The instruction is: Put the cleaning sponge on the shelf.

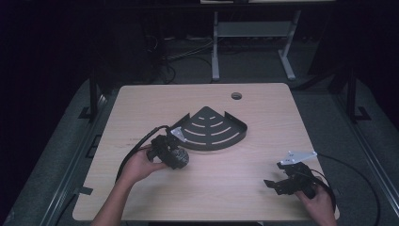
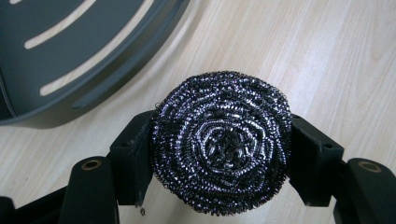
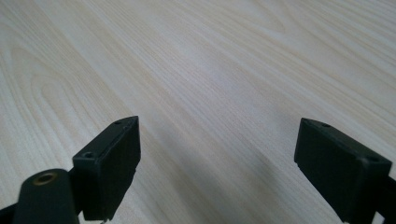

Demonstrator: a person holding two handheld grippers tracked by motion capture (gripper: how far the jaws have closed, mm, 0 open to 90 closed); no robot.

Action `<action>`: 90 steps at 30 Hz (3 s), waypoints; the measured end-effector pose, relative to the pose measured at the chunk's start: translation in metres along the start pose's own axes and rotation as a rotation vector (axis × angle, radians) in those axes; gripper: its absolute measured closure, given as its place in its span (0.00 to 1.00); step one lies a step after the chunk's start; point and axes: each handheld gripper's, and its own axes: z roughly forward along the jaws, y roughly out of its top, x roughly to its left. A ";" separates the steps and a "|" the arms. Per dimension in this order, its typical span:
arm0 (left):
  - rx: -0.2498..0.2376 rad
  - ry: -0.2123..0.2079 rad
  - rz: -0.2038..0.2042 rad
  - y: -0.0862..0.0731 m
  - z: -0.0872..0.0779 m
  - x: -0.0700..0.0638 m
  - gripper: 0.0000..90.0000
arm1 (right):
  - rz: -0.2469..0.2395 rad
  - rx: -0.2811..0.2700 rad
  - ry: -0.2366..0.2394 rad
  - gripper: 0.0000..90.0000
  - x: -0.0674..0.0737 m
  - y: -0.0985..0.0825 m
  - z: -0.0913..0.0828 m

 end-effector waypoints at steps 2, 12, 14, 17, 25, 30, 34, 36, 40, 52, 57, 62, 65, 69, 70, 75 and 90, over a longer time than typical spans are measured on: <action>0.001 -0.001 0.001 0.001 0.000 0.001 0.36 | 0.001 -0.003 0.003 0.16 0.000 0.000 0.000; 0.012 0.004 0.013 0.016 0.002 0.007 0.36 | 0.001 -0.005 0.003 0.16 0.000 0.000 -0.001; 0.014 0.005 0.017 0.018 0.002 0.008 0.36 | 0.002 -0.008 0.003 0.16 0.000 0.000 -0.001; 0.006 0.006 0.014 0.024 0.001 0.010 0.36 | 0.004 -0.011 0.004 0.16 -0.001 0.000 -0.002; 0.016 0.016 0.025 0.035 0.002 0.015 0.36 | 0.007 -0.014 -0.001 0.16 -0.001 0.000 -0.003; 0.013 0.015 0.025 0.039 0.002 0.018 0.36 | 0.006 -0.014 0.000 0.16 -0.001 0.000 -0.003; 0.014 0.017 0.028 0.044 0.003 0.022 0.36 | 0.011 -0.014 0.001 0.16 -0.001 -0.001 -0.004; 0.015 0.018 0.028 0.045 0.003 0.023 0.36 | 0.012 -0.016 0.001 0.16 -0.001 -0.001 -0.004; 0.014 0.022 0.032 0.051 0.004 0.026 0.36 | 0.010 -0.016 0.001 0.16 -0.001 -0.001 -0.004; 0.007 0.021 0.040 0.068 0.007 0.034 0.36 | 0.015 -0.016 0.002 0.16 -0.001 -0.001 -0.005; 0.002 0.025 0.038 0.073 0.009 0.039 0.36 | 0.014 -0.017 0.002 0.16 -0.001 -0.001 -0.005; 0.009 0.020 0.033 0.077 0.012 0.044 0.36 | 0.015 -0.015 0.002 0.16 -0.001 -0.001 -0.004; 0.010 0.023 0.033 0.082 0.015 0.047 0.36 | 0.015 -0.017 0.003 0.16 -0.001 -0.001 -0.004; 0.018 0.027 0.035 0.087 0.019 0.050 0.36 | 0.010 -0.017 0.006 0.16 -0.001 -0.001 -0.003; 0.018 0.027 0.035 0.087 0.019 0.050 0.36 | 0.010 -0.016 0.007 0.16 -0.001 -0.001 -0.003; 0.016 0.021 0.020 0.088 0.026 0.055 0.36 | 0.013 -0.011 0.007 0.16 -0.001 -0.001 -0.003; 0.021 0.039 0.000 0.092 0.043 0.065 0.36 | 0.009 -0.012 0.009 0.16 -0.001 -0.001 -0.002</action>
